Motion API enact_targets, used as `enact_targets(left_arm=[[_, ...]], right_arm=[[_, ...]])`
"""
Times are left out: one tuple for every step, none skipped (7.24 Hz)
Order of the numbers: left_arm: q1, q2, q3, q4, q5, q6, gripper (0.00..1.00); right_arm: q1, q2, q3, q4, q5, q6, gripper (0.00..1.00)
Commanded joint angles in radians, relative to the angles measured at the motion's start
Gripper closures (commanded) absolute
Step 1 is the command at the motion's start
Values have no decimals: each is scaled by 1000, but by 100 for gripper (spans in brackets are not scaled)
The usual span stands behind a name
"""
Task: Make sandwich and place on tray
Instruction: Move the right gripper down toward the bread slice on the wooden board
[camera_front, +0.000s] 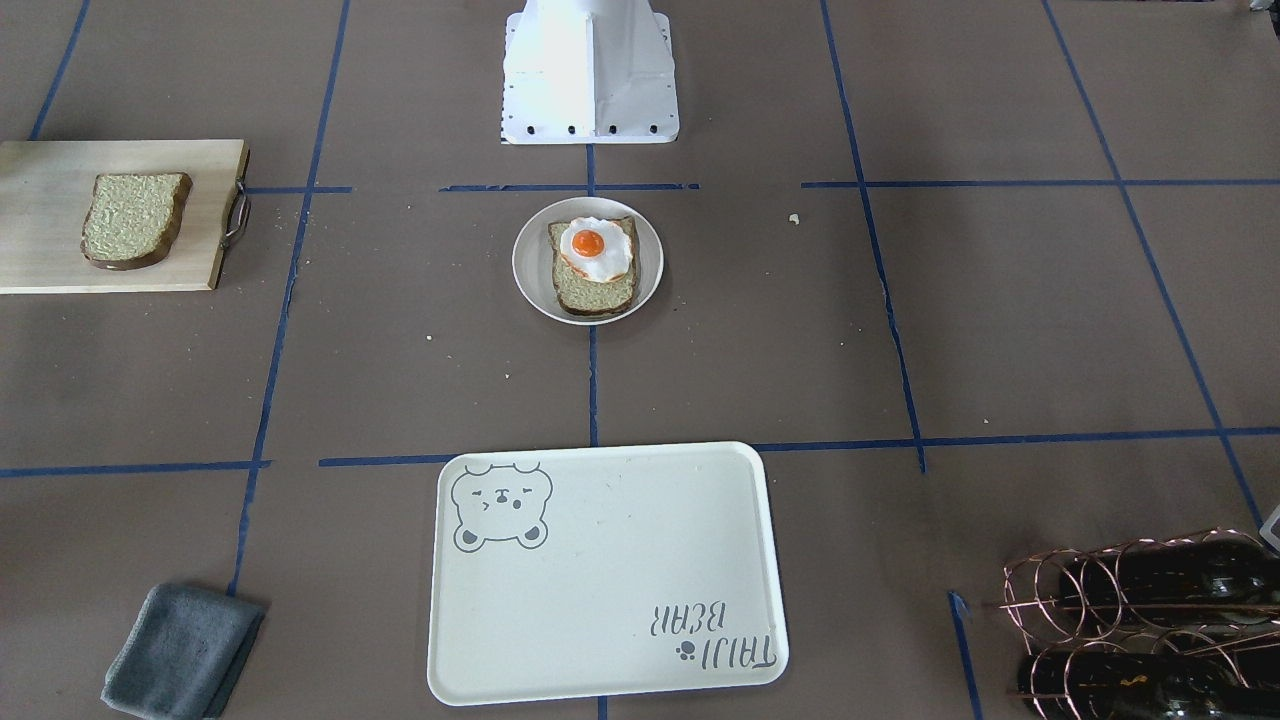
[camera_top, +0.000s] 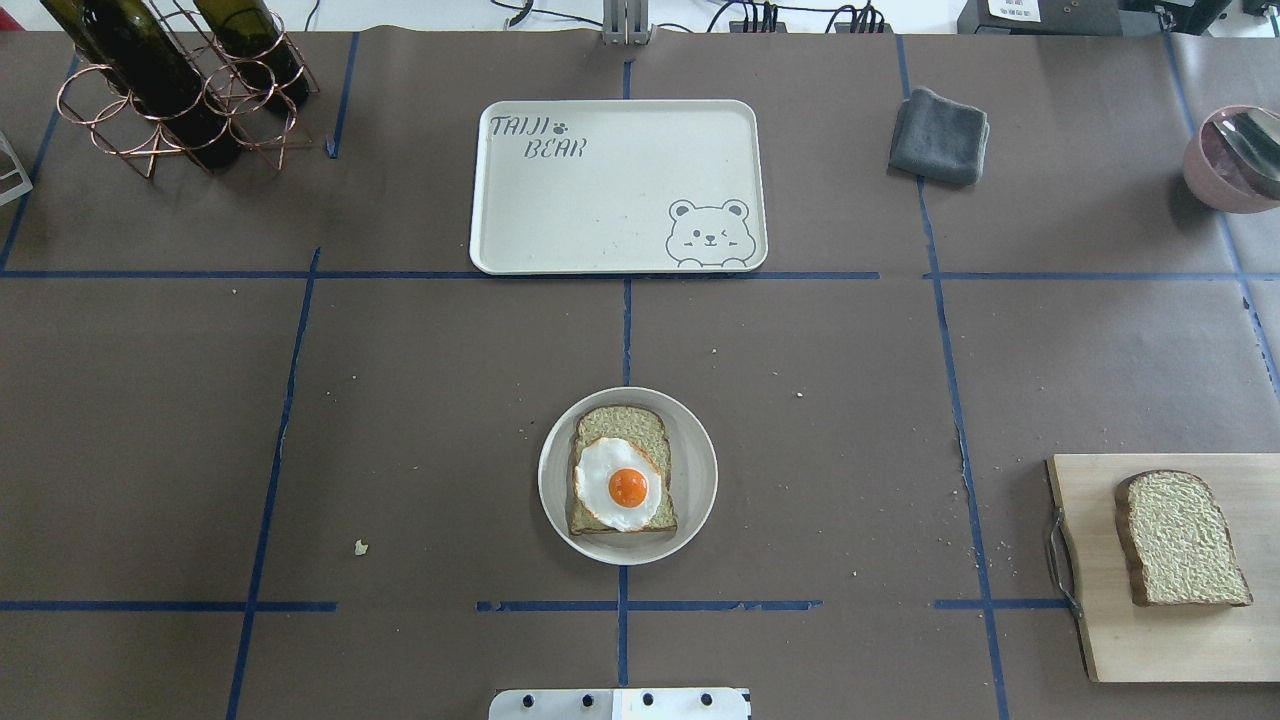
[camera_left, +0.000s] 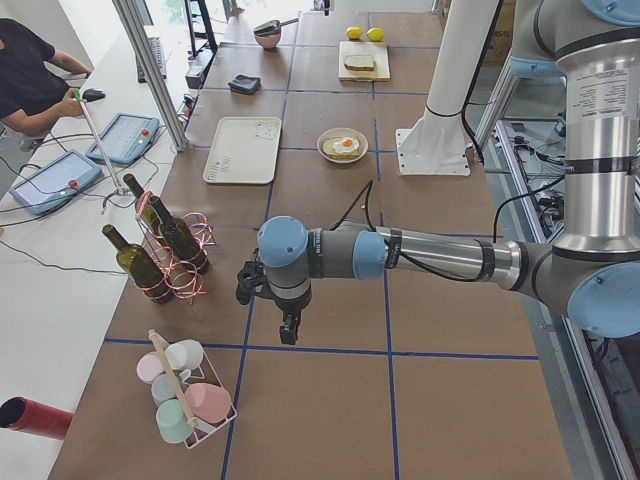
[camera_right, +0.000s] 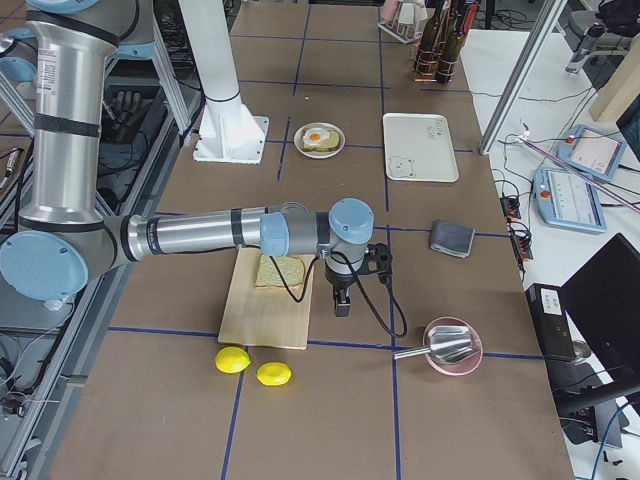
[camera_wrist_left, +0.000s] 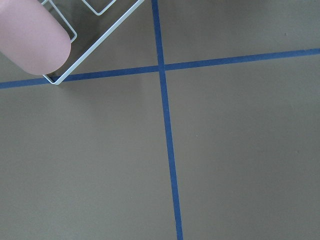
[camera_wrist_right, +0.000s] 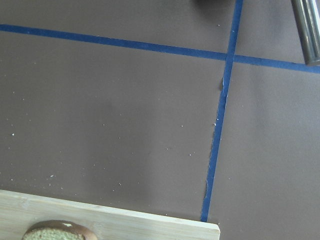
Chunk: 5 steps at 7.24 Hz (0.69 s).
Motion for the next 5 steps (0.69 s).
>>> enact_targets(left_arm=[[-2,-1,-12,-1,8,3,0],[-3,-1,-23,-5,10,3,0],[-5,10,-60,-6,18,-1,0],[-3,9,-57,-8,10,2,0],[-5,7,-57,-12,4,6,0]], right_arm=[[0,-3,1,0,3,-1,0],[0,-3,0,0,1,5,0],[0,0,5,2,1,7,0],[0,-4,8,2,6,9,0],[0,-15,12,3,9,4,0]])
